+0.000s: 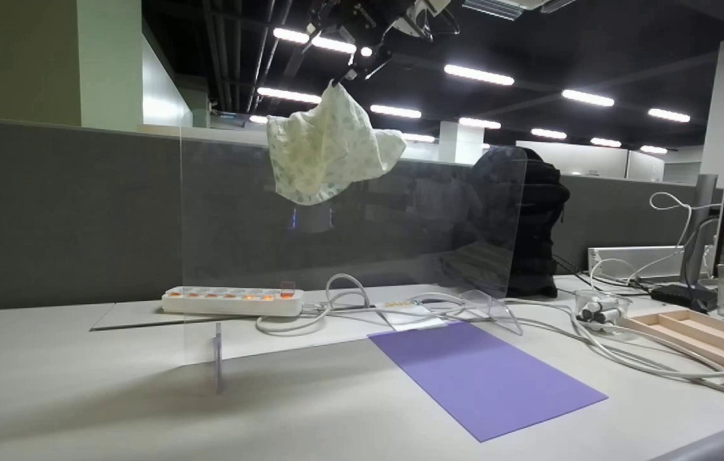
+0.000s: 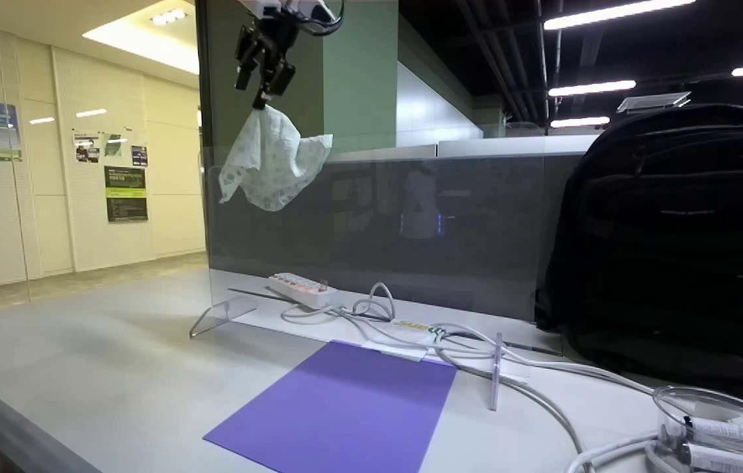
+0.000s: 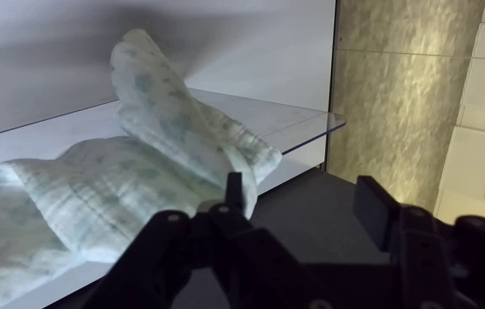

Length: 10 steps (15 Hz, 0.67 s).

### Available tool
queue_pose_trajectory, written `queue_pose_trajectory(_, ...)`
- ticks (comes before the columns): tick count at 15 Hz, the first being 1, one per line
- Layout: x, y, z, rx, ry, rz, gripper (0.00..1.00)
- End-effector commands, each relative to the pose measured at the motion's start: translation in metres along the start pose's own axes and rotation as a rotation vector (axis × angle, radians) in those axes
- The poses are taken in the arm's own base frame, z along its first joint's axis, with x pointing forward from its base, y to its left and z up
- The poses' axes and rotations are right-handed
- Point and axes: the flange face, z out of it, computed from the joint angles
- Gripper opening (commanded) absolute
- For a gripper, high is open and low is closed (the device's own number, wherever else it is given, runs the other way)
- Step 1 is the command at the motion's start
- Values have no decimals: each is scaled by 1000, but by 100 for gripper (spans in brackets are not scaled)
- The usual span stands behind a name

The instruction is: Pick up the towel from the table and put it on the glass screen.

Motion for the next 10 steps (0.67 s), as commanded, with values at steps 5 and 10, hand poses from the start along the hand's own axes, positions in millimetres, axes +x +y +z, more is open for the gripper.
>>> queue_pose_trajectory(5, -9, -35, -27, -65, 136, -56, 100)
queue_pose_trajectory(10, -21, -55, -36, -100, 159, -118, 100)
